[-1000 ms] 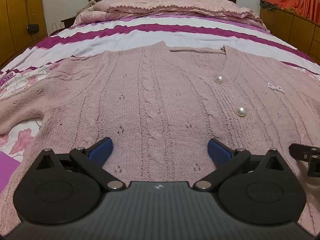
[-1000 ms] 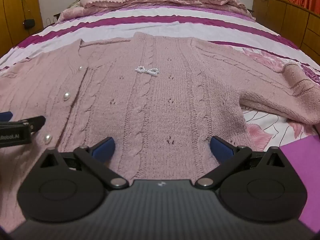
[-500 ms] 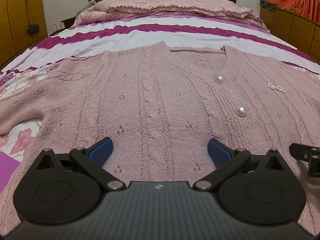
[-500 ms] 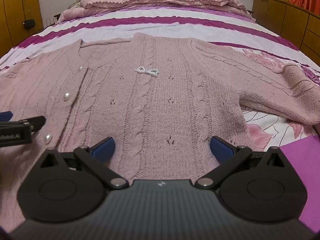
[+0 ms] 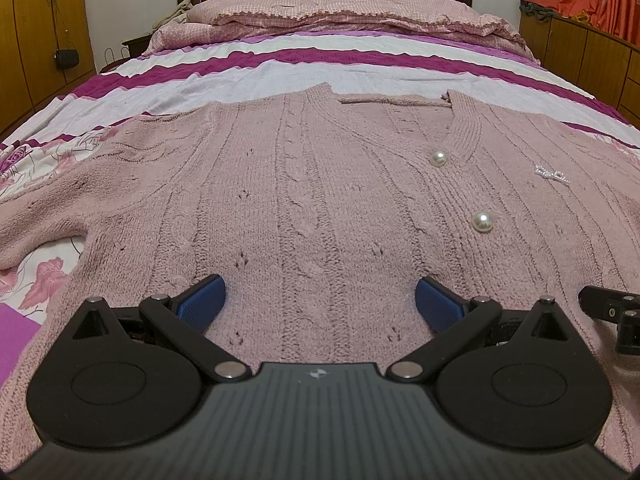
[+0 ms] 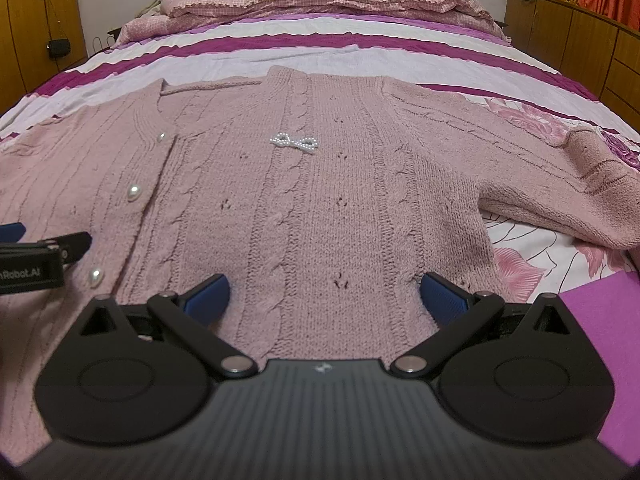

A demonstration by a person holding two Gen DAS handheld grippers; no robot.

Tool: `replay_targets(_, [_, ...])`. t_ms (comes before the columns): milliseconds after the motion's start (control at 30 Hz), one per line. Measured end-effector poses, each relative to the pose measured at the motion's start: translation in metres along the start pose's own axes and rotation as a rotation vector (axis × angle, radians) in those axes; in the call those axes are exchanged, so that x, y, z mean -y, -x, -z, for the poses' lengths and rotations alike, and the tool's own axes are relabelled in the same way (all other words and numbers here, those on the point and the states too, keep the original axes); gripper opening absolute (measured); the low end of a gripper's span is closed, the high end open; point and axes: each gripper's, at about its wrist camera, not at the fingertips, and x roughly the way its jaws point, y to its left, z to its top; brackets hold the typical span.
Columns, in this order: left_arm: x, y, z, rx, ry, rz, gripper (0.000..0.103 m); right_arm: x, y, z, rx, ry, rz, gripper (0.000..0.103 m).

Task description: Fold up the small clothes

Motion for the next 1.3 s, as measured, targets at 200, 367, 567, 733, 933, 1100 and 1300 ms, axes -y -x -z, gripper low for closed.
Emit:
replay_targets(200, [0.0000, 0.0000, 0.0000, 0.000, 0.000, 0.000, 0.103, -0.0001, 0.0000, 0.0000, 0.000, 0.000, 0.000, 0.103])
replay_targets(367, [0.0000, 0.0000, 0.0000, 0.000, 0.000, 0.000, 0.103, -0.0002, -0.0001, -0.0001, 0.000, -0.001, 0.000, 0.103])
replay_targets(567, [0.0000, 0.0000, 0.0000, 0.000, -0.001, -0.001, 0.103, -0.0004, -0.0002, -0.0001, 0.001, -0.001, 0.000, 0.103])
replay_targets(733, [0.0000, 0.0000, 0.0000, 0.001, -0.001, -0.001, 0.103, -0.0004, -0.0005, 0.0000, 0.001, -0.001, 0.000, 0.103])
replay_targets(933, [0.0000, 0.0000, 0.0000, 0.001, -0.001, -0.001, 0.103, -0.0007, -0.0009, 0.0003, 0.000, -0.002, 0.000, 0.103])
replay_targets(1100, [0.0000, 0.0000, 0.0000, 0.001, -0.002, -0.002, 0.103, -0.0007, -0.0014, 0.0008, 0.001, -0.005, -0.002, 0.103])
replay_targets(1300, [0.0000, 0.0000, 0.0001, 0.001, -0.002, -0.002, 0.103, -0.0005, 0.0010, 0.0005, 0.006, -0.012, -0.003, 0.103])
